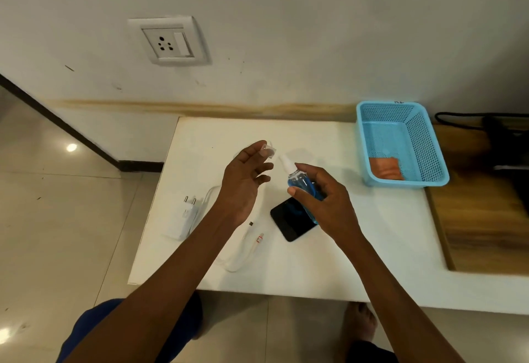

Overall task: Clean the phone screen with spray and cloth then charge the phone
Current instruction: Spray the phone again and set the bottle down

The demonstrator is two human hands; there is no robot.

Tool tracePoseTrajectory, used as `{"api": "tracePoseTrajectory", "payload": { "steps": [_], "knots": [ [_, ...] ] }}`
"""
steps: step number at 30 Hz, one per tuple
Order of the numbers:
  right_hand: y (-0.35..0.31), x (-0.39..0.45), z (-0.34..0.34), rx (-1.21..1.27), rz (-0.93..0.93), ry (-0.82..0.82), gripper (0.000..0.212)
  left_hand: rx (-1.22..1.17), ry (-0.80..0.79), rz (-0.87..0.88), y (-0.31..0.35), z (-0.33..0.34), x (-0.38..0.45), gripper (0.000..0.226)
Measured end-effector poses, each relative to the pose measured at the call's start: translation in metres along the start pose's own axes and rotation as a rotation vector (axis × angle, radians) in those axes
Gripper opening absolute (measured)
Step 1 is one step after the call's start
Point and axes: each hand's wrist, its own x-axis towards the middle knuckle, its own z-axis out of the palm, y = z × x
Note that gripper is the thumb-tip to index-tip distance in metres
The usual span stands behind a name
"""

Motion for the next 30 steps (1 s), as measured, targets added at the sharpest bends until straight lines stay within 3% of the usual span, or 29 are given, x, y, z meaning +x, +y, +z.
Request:
{"api": "tracePoseTrajectory", "payload": {
  "steps": [4,18,30],
  "knots": [
    [-0.002,0.001,0.010,0.023,-0.025,-0.008,0.049,0.104,0.009,0.036,0.000,-0.009,0.004,0.020],
    [0.001,0.001,0.015,-0.070,-0.085,0.033,0.053,0.525,0.058,0.190,0.003,-0.023,0.008,0.007],
    [0.004,-0.010,0.016,0.010,-0.047,0.054,0.060,0.525,-0.037,0.260,-0.002,-0.018,0.001,0.011]
  ]
}}
